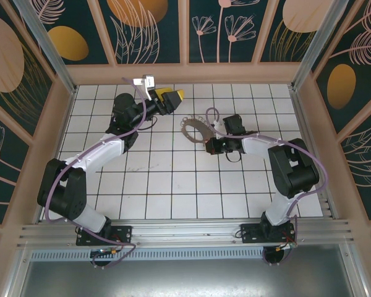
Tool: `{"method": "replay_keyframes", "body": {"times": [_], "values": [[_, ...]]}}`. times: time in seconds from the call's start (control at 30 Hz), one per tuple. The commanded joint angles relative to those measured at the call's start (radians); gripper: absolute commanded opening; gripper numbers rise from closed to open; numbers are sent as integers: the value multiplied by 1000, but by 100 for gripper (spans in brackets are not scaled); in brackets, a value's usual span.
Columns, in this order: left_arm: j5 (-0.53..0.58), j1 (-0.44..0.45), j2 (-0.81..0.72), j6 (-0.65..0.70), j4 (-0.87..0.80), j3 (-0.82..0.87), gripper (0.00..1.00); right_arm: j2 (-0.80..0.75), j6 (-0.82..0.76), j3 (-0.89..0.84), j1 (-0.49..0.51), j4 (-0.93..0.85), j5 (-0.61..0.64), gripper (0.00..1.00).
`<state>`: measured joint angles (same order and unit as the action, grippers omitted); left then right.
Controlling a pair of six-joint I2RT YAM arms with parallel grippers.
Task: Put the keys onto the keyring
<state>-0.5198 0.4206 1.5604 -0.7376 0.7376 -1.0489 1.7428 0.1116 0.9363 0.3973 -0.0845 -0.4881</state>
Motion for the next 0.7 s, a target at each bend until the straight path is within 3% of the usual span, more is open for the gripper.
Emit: {"method": "replay_keyframes", "body": {"times": [0.0, 0.3, 0.53, 0.67], "values": [[-25, -6, 15, -19, 57, 3, 99, 8, 16, -16, 20, 40, -3, 0], [-31, -6, 20, -31, 69, 3, 99, 32, 28, -20, 83, 39, -29, 0], [-38, -7, 26, -36, 74, 2, 99, -58, 25, -29, 144, 51, -211, 35], [-44, -7, 29, -37, 78, 1, 98, -147, 38, -42, 138, 59, -246, 43]]}}
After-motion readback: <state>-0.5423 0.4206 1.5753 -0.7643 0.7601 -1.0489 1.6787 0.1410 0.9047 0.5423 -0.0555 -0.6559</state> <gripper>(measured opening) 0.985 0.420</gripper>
